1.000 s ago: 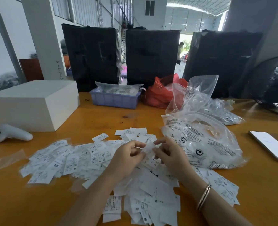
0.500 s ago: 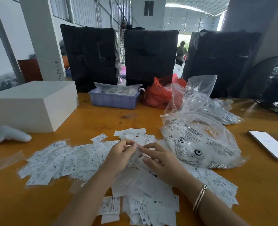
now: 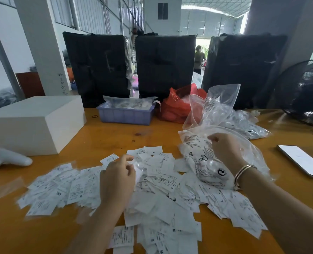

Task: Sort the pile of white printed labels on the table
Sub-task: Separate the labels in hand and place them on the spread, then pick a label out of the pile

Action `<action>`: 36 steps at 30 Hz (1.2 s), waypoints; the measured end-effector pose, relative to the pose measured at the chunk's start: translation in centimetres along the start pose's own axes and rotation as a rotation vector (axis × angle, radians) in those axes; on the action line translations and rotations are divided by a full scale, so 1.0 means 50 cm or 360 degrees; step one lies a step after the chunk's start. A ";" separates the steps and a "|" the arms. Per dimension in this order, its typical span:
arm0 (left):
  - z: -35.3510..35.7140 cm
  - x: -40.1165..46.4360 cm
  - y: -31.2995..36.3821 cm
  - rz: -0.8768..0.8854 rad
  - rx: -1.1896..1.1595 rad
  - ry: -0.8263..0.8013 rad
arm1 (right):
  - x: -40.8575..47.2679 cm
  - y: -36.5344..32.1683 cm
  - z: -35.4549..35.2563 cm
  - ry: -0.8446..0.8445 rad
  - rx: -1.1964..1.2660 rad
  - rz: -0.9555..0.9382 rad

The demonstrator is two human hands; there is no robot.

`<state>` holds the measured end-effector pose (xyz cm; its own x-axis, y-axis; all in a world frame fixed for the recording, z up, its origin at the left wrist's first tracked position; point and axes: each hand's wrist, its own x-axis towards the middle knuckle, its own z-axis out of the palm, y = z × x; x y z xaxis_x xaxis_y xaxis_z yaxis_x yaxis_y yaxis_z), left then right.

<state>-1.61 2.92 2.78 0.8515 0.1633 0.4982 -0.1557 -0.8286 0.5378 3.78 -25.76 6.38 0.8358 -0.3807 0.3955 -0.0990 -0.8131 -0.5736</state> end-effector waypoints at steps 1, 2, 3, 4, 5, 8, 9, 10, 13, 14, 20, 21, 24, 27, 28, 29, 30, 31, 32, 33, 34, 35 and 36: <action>0.000 0.002 -0.003 0.0010 0.0031 0.0037 | 0.008 0.013 0.005 -0.0185 -0.0292 0.0011; 0.001 0.003 -0.007 0.0012 0.0058 0.0052 | 0.011 0.024 0.012 -0.0345 -0.0557 -0.0017; 0.003 0.004 -0.010 0.0009 0.0076 0.0049 | 0.010 0.033 0.018 -0.0455 -0.0715 -0.0038; 0.006 0.005 -0.012 0.0002 0.0083 0.0034 | 0.006 0.038 0.021 -0.0514 -0.0757 -0.0046; 0.008 0.006 -0.014 0.0000 0.0080 0.0018 | 0.003 0.043 0.024 -0.0516 -0.0742 -0.0051; 0.015 0.004 -0.014 0.0031 0.0057 -0.0013 | -0.009 0.043 0.025 -0.0327 -0.0654 -0.0090; 0.017 0.003 -0.013 0.0042 0.0051 -0.0023 | -0.013 0.041 0.023 -0.0256 -0.0595 -0.0087; 0.018 0.002 -0.013 0.0053 0.0044 -0.0031 | -0.017 0.038 0.021 -0.0201 -0.0525 -0.0066; 0.018 0.003 -0.015 0.0074 -0.0014 -0.0020 | -0.026 0.041 0.018 -0.0165 -0.0319 0.0015; 0.018 0.003 -0.016 0.0072 -0.0028 -0.0021 | -0.026 0.044 0.017 -0.0171 -0.0290 0.0034; 0.022 0.004 -0.019 0.0072 -0.0071 -0.0046 | -0.021 0.049 0.010 -0.0096 -0.0339 -0.0026; 0.023 0.004 -0.019 0.0081 -0.0072 -0.0039 | -0.022 0.049 0.008 -0.0033 -0.0371 -0.0068; 0.024 0.005 -0.020 0.0107 -0.0084 -0.0016 | -0.029 0.049 -0.003 0.0156 -0.0430 -0.0189; 0.023 0.004 -0.018 0.0138 -0.0108 0.0003 | -0.032 0.034 -0.017 0.0298 -0.0288 -0.0262; 0.023 0.003 -0.017 0.0144 -0.0117 0.0008 | -0.033 0.025 -0.022 0.0343 -0.0208 -0.0276; 0.022 0.002 -0.015 0.0150 -0.0129 0.0011 | -0.036 0.013 -0.027 0.0390 -0.0118 -0.0291; 0.021 0.000 -0.013 0.0162 -0.0146 0.0015 | -0.041 -0.001 -0.031 0.0433 -0.0011 -0.0306; 0.019 -0.001 -0.009 0.0191 -0.0176 0.0016 | -0.050 -0.019 -0.035 0.0445 0.0127 -0.0315; 0.018 -0.002 -0.005 0.0228 -0.0232 0.0007 | -0.063 -0.039 -0.037 0.0409 0.0320 -0.0315; 0.016 -0.003 0.000 0.0254 -0.0326 -0.0027 | -0.078 -0.059 -0.038 0.0307 0.0566 -0.0300; 0.013 -0.005 0.005 0.0254 -0.0463 -0.0096 | -0.098 -0.078 -0.035 0.0137 0.0841 -0.0264; 0.010 -0.007 0.012 0.0233 -0.0619 -0.0196 | -0.120 -0.094 -0.029 -0.0081 0.1086 -0.0217; 0.007 -0.010 0.018 0.0198 -0.0766 -0.0313 | -0.144 -0.107 -0.019 -0.0315 0.1243 -0.0177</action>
<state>-2.01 1.94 2.78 0.8825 -0.0624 0.4661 -0.4343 -0.4883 0.7570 -2.22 -19.10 7.31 0.9058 -0.1716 0.3875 0.3345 -0.2719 -0.9023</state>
